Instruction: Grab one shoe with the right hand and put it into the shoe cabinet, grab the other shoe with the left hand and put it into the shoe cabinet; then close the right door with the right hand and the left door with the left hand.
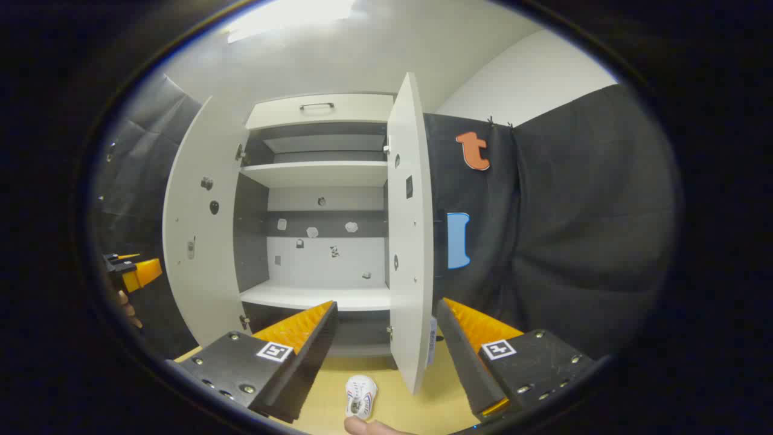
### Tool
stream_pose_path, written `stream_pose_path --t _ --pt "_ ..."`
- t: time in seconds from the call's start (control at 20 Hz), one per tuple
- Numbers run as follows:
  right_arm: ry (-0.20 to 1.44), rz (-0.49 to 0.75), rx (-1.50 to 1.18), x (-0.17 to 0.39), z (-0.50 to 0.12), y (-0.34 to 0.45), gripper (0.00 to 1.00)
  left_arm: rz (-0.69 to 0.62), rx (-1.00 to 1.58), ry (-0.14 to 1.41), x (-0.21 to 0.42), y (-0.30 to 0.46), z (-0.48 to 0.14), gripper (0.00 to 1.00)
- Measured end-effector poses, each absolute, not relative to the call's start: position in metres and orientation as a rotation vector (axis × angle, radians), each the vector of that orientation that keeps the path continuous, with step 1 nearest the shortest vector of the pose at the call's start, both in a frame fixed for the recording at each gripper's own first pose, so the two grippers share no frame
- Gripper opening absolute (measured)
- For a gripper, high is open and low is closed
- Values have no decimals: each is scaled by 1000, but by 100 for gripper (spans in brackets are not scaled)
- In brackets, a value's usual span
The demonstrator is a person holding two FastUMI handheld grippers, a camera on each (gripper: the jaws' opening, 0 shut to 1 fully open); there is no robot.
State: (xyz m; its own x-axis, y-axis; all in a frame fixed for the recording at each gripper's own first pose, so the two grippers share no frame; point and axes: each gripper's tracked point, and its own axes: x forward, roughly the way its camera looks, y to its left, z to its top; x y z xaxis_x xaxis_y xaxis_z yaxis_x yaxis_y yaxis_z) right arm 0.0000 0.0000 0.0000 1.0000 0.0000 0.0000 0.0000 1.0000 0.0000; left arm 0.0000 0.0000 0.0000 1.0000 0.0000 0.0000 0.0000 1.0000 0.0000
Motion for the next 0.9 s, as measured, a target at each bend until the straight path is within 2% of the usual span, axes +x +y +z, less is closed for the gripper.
stream_pose_path --t 0.05,0.5,0.55,0.9 --pt "-5 6 -3 -2 1 1 98 -2 -2 2 0 0 -1 91" --pt "-26 17 -26 -5 2 12 98 -60 7 24 -1 -12 -10 88" --pt "-25 17 -18 -4 2 13 97 -61 4 24 -1 -12 -10 91" --pt "27 23 -40 12 -24 15 98 -35 -12 27 -4 -4 -17 89"
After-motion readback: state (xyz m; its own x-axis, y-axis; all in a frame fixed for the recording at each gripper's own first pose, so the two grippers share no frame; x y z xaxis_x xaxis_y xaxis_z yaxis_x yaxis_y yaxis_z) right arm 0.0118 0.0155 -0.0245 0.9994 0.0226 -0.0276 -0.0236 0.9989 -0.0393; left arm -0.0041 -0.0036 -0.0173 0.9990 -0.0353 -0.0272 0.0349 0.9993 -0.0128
